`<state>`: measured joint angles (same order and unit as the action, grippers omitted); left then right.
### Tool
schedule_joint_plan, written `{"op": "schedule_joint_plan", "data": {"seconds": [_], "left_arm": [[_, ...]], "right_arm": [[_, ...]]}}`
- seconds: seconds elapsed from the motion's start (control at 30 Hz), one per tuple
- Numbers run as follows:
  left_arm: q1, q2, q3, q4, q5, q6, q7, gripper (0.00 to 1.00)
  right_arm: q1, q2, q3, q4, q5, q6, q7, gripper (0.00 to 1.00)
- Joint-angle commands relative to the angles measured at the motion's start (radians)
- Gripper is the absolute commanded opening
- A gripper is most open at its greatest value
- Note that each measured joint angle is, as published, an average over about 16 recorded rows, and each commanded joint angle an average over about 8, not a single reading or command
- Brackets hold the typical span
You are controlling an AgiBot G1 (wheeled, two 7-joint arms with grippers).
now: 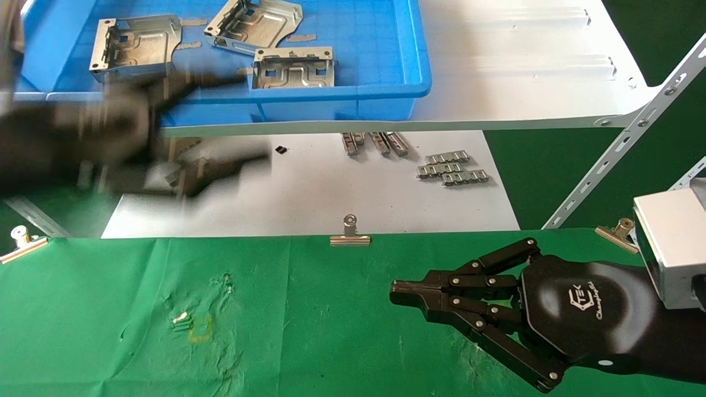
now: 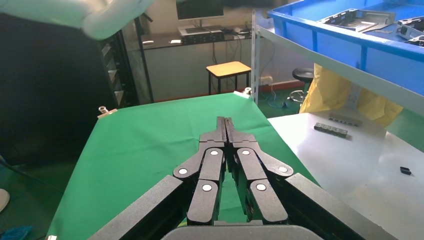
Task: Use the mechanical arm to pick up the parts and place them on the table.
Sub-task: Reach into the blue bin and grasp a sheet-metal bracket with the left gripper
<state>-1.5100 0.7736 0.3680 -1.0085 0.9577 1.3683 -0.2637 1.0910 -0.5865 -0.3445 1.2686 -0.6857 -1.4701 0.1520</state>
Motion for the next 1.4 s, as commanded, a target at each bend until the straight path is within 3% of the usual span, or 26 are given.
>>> {"op": "schedule_joint_plan", "data": {"seconds": [0.03,0.17,0.33,0.37,0.47,0.5,0.57,0.63,0.73,0.77,1.4], "left_arm": [[-0.101,0.037,0.027,0.061,0.064,-0.031,-0.027,1.0],[-0.271,0.146,0.095,0.274,0.214,-0.104,0.0,1.0],[-0.412,0.271,0.151,0.533,0.331,-0.201,0.045,1.0],[-0.433,0.293,0.157,0.58,0.347,-0.226,0.052,1.0],[-0.484,0.347,0.17,0.7,0.381,-0.309,0.074,1.0],[-0.498,0.362,0.173,0.733,0.389,-0.339,0.08,0.93],[-0.52,0.388,0.177,0.79,0.403,-0.399,0.091,0.68],[-0.537,0.409,0.181,0.835,0.415,-0.453,0.099,0.43],[-0.553,0.432,0.189,0.886,0.432,-0.508,0.107,0.06],[-0.557,0.438,0.193,0.9,0.437,-0.519,0.108,0.0],[-0.602,0.454,0.235,0.998,0.498,-0.485,0.091,0.0]], "right_arm": [[0.0,0.0,0.0,0.0,0.0,0.0,0.0,0.0],[0.0,0.0,0.0,0.0,0.0,0.0,0.0,0.0],[0.0,0.0,0.0,0.0,0.0,0.0,0.0,0.02],[0.0,0.0,0.0,0.0,0.0,0.0,0.0,0.08],[0.0,0.0,0.0,0.0,0.0,0.0,0.0,0.45],[0.0,0.0,0.0,0.0,0.0,0.0,0.0,0.57],[0.0,0.0,0.0,0.0,0.0,0.0,0.0,0.82],[0.0,0.0,0.0,0.0,0.0,0.0,0.0,1.0],[0.0,0.0,0.0,0.0,0.0,0.0,0.0,1.0],[0.0,0.0,0.0,0.0,0.0,0.0,0.0,1.0],[0.0,0.0,-0.001,0.0,0.0,0.0,0.0,1.0]]}}
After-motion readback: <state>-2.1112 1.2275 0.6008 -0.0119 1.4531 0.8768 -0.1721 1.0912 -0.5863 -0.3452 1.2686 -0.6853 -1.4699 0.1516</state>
